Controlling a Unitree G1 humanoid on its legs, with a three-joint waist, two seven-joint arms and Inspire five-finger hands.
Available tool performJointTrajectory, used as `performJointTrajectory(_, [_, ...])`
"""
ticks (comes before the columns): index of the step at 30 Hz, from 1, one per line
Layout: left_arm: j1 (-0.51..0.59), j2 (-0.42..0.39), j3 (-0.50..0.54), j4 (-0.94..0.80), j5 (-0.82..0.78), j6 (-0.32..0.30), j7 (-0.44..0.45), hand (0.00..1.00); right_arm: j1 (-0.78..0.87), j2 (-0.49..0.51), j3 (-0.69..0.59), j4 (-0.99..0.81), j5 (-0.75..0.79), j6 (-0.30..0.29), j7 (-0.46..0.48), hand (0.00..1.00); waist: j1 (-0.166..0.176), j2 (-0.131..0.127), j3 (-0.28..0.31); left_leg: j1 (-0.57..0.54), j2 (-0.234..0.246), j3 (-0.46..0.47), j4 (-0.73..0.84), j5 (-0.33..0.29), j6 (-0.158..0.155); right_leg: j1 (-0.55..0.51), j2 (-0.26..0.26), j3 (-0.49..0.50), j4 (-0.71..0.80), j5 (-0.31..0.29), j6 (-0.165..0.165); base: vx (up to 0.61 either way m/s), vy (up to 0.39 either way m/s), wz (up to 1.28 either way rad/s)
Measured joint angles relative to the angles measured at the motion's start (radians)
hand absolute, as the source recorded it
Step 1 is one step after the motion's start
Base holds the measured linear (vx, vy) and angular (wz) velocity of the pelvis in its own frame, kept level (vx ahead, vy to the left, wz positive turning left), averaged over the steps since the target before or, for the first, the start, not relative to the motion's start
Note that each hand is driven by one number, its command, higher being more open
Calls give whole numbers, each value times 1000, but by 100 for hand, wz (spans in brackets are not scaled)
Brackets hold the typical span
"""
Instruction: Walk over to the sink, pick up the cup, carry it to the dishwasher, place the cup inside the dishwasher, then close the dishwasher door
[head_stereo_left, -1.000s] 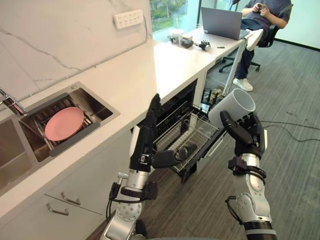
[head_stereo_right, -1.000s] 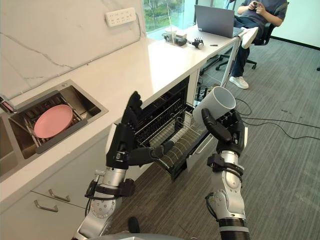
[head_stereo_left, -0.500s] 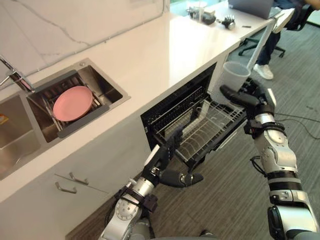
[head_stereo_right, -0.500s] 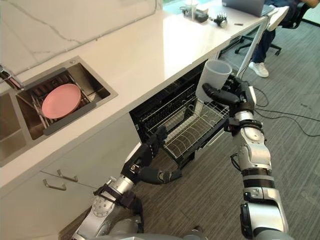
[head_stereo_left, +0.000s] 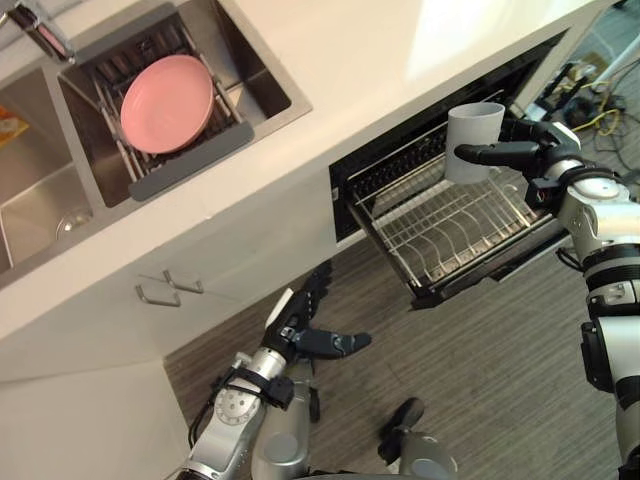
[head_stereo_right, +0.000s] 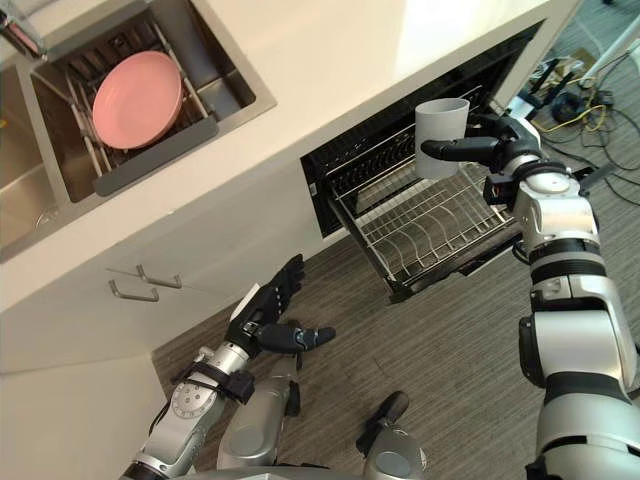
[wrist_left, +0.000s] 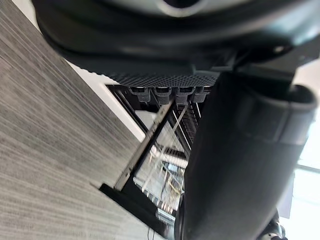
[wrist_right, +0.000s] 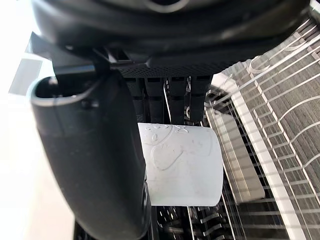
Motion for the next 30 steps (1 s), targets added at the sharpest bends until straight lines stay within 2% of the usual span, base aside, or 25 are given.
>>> performJointTrajectory(5, [-7,-1,44,53,-22,-1,17,100,-86,-6,48,93,-58,17,68,0,20,-1,50,-29,-2,-21,0,5,-1,-20,-2,-16,4,-1,1,-57,34,8])
performJointTrajectory(10, [-5,-1,99,84,-21,-5,19,100,-143,-22,89,192,-141,56,143,0,56,-11,65,-68,-7,-46,0,12,0,-43,-1,-38,7,-3,1,-37,31,11])
performJointTrajectory(17, [-5,-1,120,87,-22,-8,18,100,-178,-23,117,228,-181,70,189,0,88,-16,70,-101,-8,-68,0,18,0,-62,5,-59,8,-4,1,-40,31,8])
performJointTrajectory(21, [-5,-1,127,120,-22,-19,17,100,-185,-23,120,245,-207,74,215,0,106,-30,82,-109,-8,-76,0,19,1,-65,8,-66,8,-5,-1,-34,33,5])
performJointTrajectory(29, [-5,3,158,123,-22,-27,10,100,-185,-10,120,269,-247,76,234,0,123,-43,90,-120,-4,-88,0,23,-1,-69,17,-73,8,-7,-4,-40,30,3])
performJointTrajectory(30, [-5,5,158,124,-22,-27,11,100,-185,-10,121,271,-250,76,234,100,126,-45,91,-120,-2,-88,0,23,-1,-69,19,-73,7,-7,-4,-31,24,0])
